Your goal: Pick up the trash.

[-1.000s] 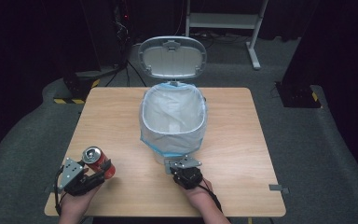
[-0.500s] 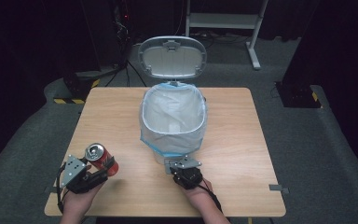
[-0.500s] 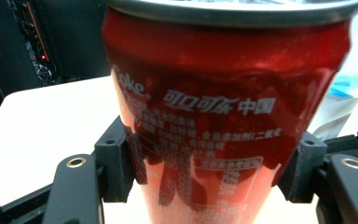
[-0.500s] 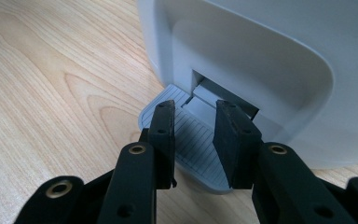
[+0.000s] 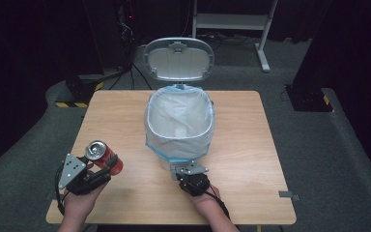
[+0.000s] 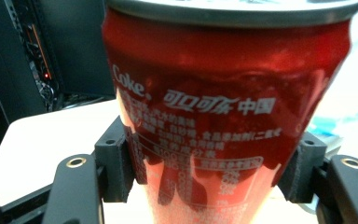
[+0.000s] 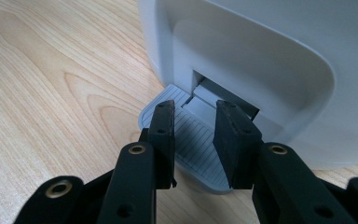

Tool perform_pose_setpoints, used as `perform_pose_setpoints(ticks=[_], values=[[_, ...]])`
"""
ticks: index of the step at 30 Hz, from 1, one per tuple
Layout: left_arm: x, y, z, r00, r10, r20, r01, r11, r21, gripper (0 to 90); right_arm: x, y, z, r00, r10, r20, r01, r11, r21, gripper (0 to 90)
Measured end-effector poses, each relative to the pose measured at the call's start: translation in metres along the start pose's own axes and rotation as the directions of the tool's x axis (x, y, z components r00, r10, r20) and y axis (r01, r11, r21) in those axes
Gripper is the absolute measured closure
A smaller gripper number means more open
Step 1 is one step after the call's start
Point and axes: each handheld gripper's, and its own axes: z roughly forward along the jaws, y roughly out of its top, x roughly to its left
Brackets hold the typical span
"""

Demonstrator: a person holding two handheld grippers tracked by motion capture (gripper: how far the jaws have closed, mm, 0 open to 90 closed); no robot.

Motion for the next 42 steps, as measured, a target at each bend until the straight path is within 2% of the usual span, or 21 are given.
perform_pose_setpoints(ticks=[11, 26, 34, 42], values=[[-0.002, 0.022, 0.004, 0.9998, 0.016, 0.007, -0.016, 0.9987, -0.048, 34.0, 0.001, 0.000, 0.000, 1.0000, -0.005, -0.001, 0.005, 1.000, -0.003, 66.6], [-0.009, 0.033, 0.010, 0.9991, 0.039, 0.015, -0.038, 0.9973, -0.063, 34.0, 0.000, -0.001, 0.000, 0.9999, 0.014, -0.002, -0.014, 1.000, -0.009, 66.2], [-0.009, 0.042, 0.010, 0.9988, 0.047, 0.011, -0.045, 0.9956, -0.082, 34.0, -0.001, -0.001, 0.000, 0.9991, 0.041, -0.014, -0.041, 0.999, -0.008, 66.1], [-0.008, 0.050, 0.012, 0.9989, 0.047, 0.007, -0.046, 0.9941, -0.099, 34.0, 0.001, -0.001, 0.000, 0.9999, 0.016, 0.000, -0.016, 1.000, -0.007, 66.1]])
